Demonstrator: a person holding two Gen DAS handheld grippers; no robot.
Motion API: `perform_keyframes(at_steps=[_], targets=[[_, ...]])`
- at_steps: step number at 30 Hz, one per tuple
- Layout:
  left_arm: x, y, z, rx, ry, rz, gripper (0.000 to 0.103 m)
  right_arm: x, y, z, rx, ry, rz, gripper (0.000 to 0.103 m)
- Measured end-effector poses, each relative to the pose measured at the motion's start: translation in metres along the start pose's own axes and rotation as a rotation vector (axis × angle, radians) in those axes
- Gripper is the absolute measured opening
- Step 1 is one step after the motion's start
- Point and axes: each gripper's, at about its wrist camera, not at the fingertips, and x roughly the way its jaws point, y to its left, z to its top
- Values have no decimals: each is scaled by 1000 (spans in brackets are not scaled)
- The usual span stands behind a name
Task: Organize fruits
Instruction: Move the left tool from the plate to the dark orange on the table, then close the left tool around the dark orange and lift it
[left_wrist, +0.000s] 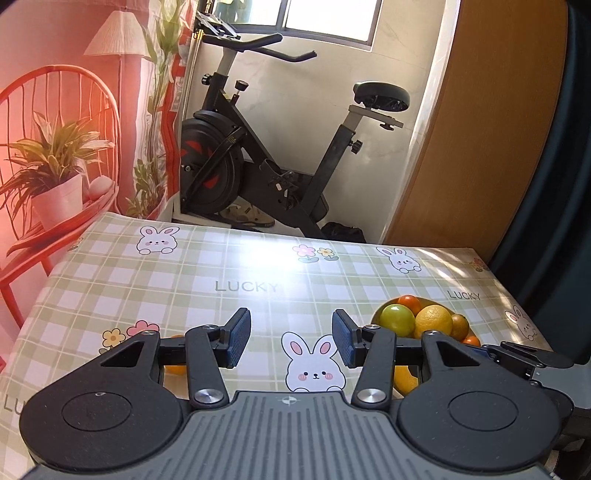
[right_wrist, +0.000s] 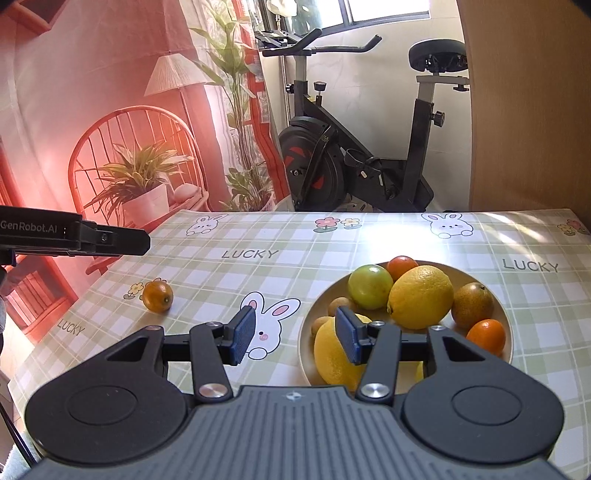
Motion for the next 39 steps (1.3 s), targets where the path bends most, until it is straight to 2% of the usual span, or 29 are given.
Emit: perform_keyframes(at_steps=[12,20,26,34,39], targets=[[-5,44,7,-16,-2,44,51,36,46,13,-91,23,41,51],[1,85,10,-104,30,77,52,68,72,12,-139,57,81,51],[26,100,4,-129,80,57,52,96,89,12,-163,87,117,56],[56,123,-16,-220,158,4,52,133,118,6,-232,142,183,57],[66,122,-22,-208,169,-35,52,156,136,-1,-295,172,216,56]])
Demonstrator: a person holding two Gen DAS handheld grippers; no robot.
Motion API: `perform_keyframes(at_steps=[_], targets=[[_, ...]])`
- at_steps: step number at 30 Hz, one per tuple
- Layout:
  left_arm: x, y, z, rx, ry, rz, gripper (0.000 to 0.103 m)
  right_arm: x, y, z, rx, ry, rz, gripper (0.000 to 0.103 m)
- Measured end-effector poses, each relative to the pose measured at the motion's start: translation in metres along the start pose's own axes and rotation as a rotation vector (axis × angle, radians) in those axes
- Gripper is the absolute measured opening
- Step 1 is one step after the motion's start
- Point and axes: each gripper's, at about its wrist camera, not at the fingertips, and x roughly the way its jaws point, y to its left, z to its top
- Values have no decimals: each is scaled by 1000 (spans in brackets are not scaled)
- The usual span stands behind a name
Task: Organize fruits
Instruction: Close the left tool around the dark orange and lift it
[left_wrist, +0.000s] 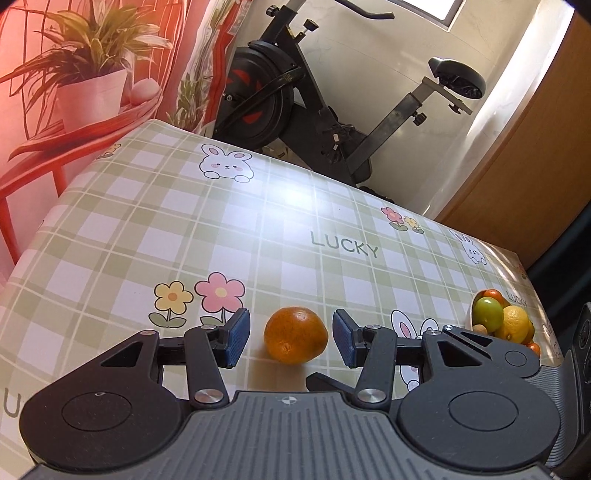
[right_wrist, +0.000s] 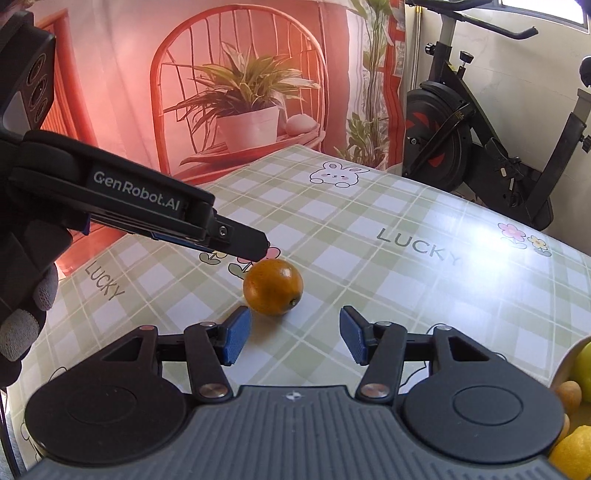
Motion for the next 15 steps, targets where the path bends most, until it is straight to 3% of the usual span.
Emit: perform_keyframes(at_steps=[15], targets=[[25,9,-4,-28,41,-48,49,36,9,6,-34,34,32,51]])
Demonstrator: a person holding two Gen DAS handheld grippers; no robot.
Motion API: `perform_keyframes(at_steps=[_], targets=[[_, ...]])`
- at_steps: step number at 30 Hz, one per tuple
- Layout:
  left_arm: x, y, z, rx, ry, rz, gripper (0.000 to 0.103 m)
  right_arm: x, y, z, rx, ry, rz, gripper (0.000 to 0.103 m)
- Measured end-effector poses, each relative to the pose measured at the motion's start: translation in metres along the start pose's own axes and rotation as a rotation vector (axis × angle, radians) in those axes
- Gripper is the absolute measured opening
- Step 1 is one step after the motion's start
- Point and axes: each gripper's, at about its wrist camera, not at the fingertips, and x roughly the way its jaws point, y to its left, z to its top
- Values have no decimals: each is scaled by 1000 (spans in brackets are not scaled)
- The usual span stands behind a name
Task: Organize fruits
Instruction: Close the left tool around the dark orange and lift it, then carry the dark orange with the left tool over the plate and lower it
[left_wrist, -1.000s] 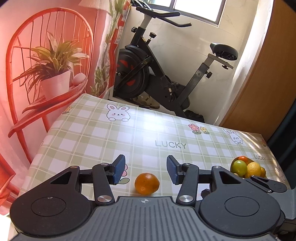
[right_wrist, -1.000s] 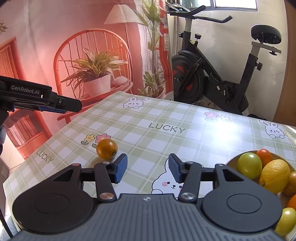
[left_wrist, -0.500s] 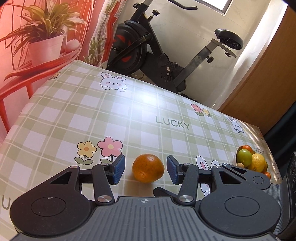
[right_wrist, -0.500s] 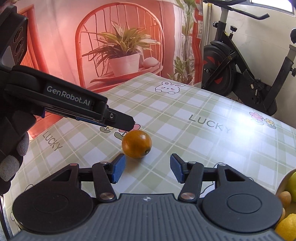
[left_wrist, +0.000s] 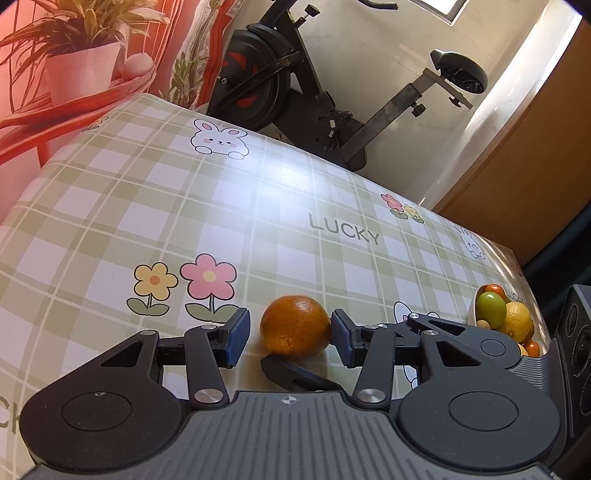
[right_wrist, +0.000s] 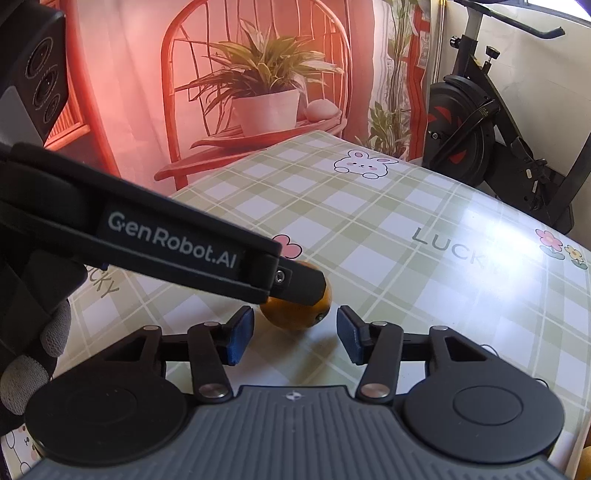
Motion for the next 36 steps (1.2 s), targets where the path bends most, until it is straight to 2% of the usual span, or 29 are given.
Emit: perform_keyframes(at_steps=[2,13,23,36], targets=[[1,-2,0,14,8,0,47,2,-1,0,7,3,0,45],[-5,-28,-7,77,9,-8,46,-11,-6,-5,73,-2,5,44],[-13,-86,-22,143,6,-55,46,-65,-18,-25,103,-46,-50,44],[-2,-167,-61,199,30,-138,46,-144,-48,-74,147,-80,-145,44]])
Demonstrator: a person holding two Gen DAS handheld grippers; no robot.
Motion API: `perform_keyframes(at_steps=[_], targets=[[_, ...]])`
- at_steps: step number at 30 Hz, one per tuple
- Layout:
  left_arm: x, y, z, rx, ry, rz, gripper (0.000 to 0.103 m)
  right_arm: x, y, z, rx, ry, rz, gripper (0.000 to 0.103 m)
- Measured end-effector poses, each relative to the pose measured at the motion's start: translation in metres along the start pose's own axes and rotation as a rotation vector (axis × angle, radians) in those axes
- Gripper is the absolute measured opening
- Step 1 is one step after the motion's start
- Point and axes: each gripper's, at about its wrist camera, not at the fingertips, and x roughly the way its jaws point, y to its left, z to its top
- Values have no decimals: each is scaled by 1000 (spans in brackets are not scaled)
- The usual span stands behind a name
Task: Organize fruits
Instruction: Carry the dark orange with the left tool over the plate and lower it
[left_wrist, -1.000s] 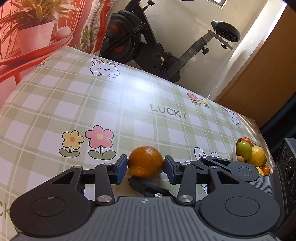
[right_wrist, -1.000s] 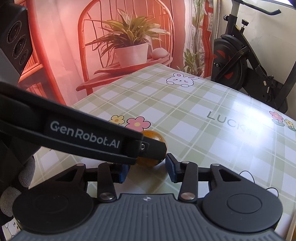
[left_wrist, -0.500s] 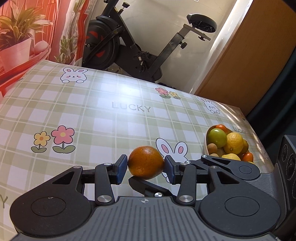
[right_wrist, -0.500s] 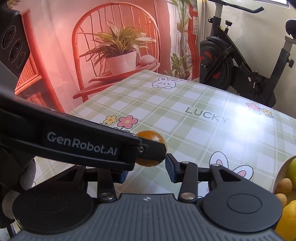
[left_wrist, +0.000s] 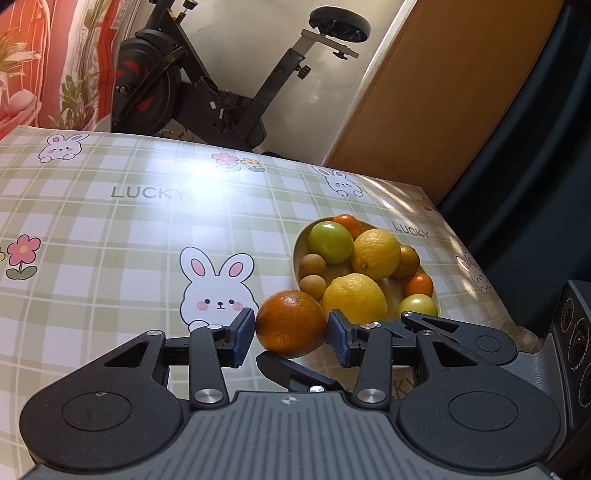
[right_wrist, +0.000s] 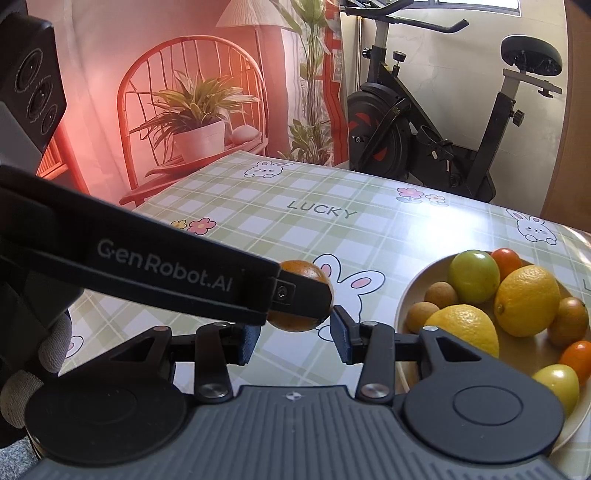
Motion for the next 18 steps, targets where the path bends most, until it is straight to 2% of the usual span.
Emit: perform_keyframes(at_steps=[9,18], targets=[[14,-53,-3,71,4,-21,46,-42,-35,-20,56,-34,-54,44],[20,-89,-2,132,5,-23,47,-71,-64,-30,113,-77,-90,44]])
